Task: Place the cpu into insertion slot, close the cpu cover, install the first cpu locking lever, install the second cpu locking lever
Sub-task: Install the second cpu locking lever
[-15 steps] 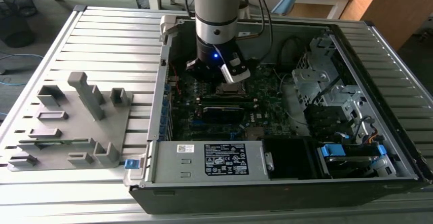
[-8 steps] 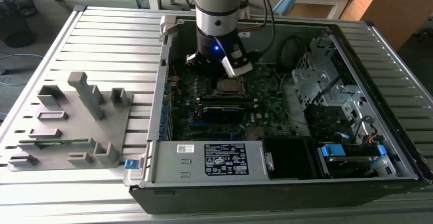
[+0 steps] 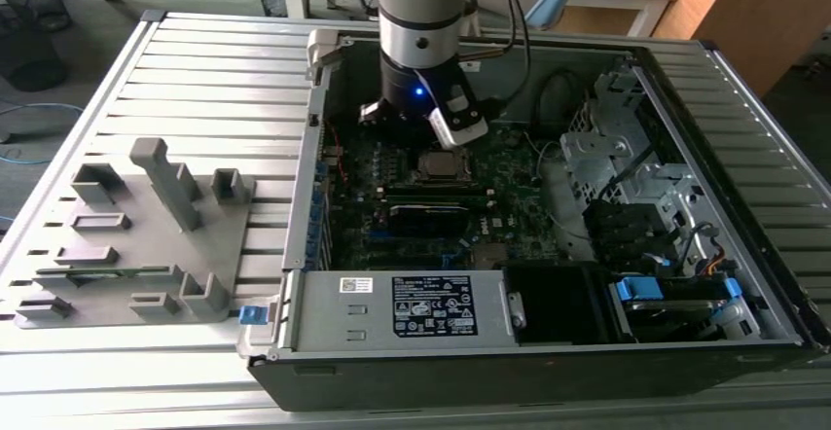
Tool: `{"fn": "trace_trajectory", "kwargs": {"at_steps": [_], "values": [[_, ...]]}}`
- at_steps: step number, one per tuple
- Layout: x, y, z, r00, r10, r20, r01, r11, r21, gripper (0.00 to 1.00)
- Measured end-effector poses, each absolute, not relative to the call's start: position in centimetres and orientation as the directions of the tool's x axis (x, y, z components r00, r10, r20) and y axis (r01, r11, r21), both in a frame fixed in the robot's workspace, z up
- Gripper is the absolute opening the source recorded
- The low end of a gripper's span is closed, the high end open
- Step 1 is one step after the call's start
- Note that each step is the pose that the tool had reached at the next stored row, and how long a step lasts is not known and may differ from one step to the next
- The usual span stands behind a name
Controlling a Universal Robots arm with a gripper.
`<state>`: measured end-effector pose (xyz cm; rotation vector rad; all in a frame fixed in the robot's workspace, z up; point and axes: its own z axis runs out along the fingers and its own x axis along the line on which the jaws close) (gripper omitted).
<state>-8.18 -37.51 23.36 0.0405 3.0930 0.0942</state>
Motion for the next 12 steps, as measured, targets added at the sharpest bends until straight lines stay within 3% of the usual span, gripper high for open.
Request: {"fn": "trace_trajectory", "kwargs": {"at_steps": [12], "values": [[-4.3,-37.5,23.3,-0.999,0.028,-0.046,0.025,0.998,0.062,0.11]]}}
